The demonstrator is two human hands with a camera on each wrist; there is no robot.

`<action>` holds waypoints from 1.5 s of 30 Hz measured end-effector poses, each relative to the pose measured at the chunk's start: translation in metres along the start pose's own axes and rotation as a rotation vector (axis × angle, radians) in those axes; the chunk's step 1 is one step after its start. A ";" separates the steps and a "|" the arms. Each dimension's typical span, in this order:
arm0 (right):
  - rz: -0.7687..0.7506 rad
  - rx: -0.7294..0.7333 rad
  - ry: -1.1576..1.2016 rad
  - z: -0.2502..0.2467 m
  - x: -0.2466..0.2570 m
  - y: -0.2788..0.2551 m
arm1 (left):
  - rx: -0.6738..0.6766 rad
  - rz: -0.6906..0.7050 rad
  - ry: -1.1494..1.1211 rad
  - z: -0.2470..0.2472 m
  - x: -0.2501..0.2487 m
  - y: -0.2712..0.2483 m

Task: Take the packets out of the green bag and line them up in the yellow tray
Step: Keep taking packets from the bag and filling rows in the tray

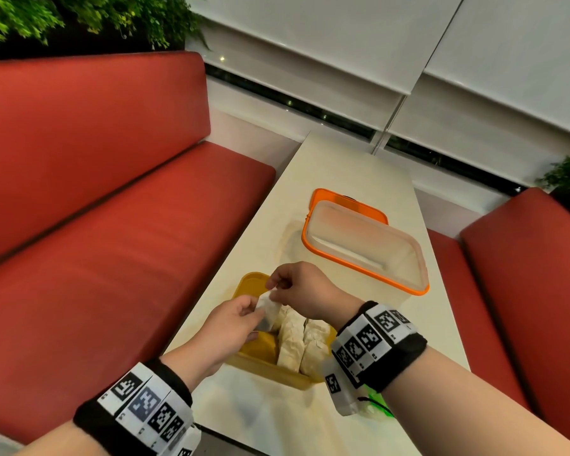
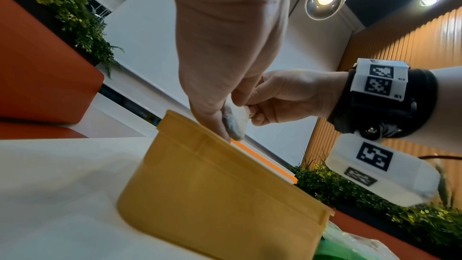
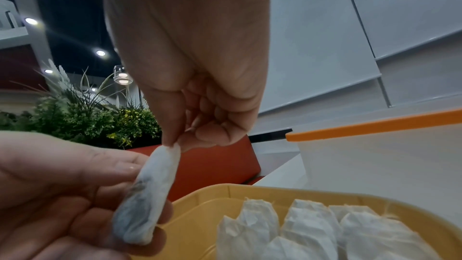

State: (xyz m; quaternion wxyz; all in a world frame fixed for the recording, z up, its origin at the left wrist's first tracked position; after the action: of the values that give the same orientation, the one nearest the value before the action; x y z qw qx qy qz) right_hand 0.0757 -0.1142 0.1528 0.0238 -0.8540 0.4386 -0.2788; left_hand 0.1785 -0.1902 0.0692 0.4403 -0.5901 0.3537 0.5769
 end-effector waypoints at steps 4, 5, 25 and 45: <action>0.003 0.018 -0.065 0.006 -0.005 0.003 | 0.005 -0.009 0.026 -0.001 0.003 -0.001; 0.006 0.026 -0.085 0.010 -0.006 0.004 | 0.006 -0.013 0.035 -0.002 0.003 -0.002; 0.150 0.040 -0.404 0.041 -0.023 0.014 | -0.007 0.035 0.176 -0.011 0.000 -0.008; 0.531 -0.475 0.056 -0.044 -0.176 -0.171 | 0.103 0.135 0.280 -0.011 -0.020 -0.014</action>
State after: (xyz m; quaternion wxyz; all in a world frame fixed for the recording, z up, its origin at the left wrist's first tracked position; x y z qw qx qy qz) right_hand 0.0987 0.1342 0.1581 -0.1156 -0.6839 0.6984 -0.1762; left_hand 0.1936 -0.1973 0.0904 0.3766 -0.6163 0.4793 0.4986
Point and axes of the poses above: each hand's wrist, its own y-axis towards the middle knuckle, its own z-axis out of the palm, x = y × z, the point moved 5 cm from there along y, towards the middle knuckle, and after that the axes turned 12 degrees about z, right-handed, at the moved point
